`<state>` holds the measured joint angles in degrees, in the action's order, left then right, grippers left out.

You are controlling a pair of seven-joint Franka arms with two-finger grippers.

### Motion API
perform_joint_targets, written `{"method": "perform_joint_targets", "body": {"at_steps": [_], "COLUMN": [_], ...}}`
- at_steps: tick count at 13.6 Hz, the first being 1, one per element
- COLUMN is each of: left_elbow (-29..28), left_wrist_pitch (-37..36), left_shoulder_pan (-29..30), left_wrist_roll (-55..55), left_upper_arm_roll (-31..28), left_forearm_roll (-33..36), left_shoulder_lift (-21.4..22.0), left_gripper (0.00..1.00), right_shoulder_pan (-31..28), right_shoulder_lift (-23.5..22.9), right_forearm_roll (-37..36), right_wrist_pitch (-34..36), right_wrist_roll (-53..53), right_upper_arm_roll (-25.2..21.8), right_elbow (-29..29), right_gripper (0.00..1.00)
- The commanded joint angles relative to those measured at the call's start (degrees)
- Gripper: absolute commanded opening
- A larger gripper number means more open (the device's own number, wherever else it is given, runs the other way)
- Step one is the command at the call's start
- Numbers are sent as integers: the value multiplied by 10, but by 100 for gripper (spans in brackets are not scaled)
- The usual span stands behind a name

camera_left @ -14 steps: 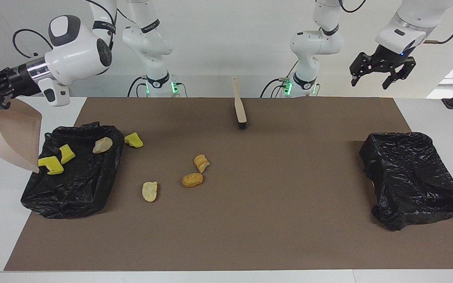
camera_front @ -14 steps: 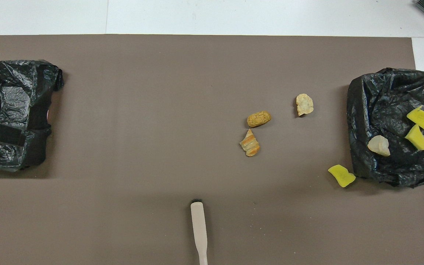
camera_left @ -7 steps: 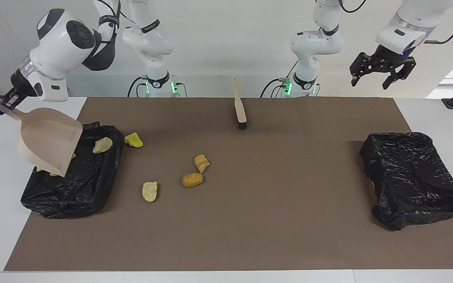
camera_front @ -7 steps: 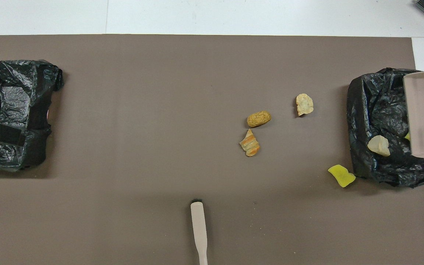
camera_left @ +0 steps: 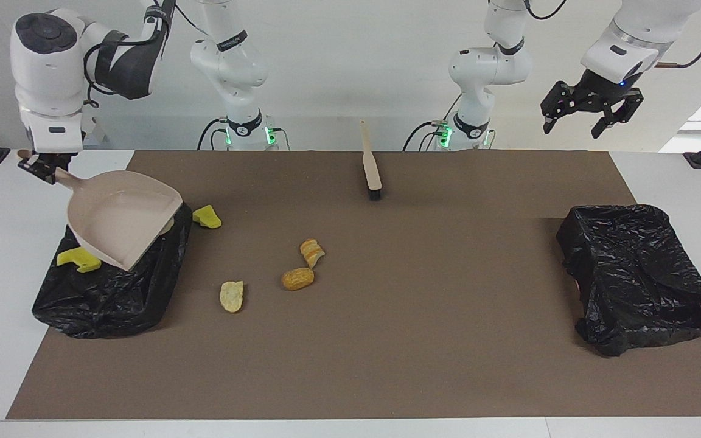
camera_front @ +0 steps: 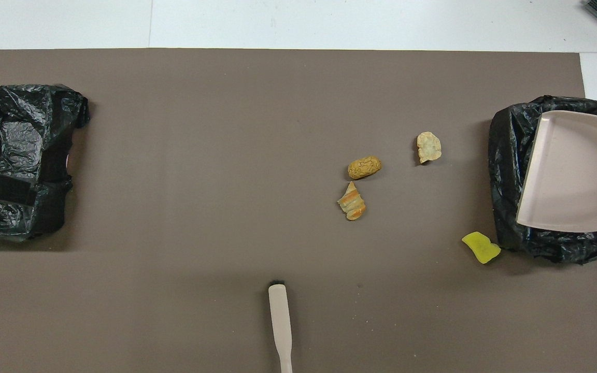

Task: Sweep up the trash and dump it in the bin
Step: 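Return the empty dustpan to the table center with the right gripper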

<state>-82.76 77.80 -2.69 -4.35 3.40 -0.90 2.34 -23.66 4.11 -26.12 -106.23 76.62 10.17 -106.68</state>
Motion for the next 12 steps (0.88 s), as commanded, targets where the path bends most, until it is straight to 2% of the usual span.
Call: {"method": "perform_joint_targets", "body": {"at_steps": [1, 3, 6, 10, 12], "left_elbow": [-7, -7, -7, -7, -7], "left_wrist_pitch": [-2, -2, -8, -7, -5], "left_shoulder_pan": [-2, 1, 3, 3, 3], "left_wrist_roll": [0, 0, 0, 0, 0], "left_upper_arm_roll": [0, 0, 0, 0, 0], "left_forearm_roll": [6, 6, 6, 6, 6], "left_shoulder_lift": [10, 10, 10, 10, 10], "left_gripper": [100, 100, 100, 100, 100], "right_shoulder_pan": [29, 63, 112, 196, 250], "right_shoulder_lift": [22, 27, 32, 20, -8], "right_forearm_roll": [53, 101, 167, 250, 289], "right_wrist_pitch": [50, 103, 138, 145, 132], "right_wrist_roll": [-93, -198, -329, -554, -688], "right_upper_arm_roll": [10, 10, 10, 11, 10], "right_elbow": [-14, -14, -20, -27, -16], "right_gripper": [0, 0, 0, 0, 0]}}
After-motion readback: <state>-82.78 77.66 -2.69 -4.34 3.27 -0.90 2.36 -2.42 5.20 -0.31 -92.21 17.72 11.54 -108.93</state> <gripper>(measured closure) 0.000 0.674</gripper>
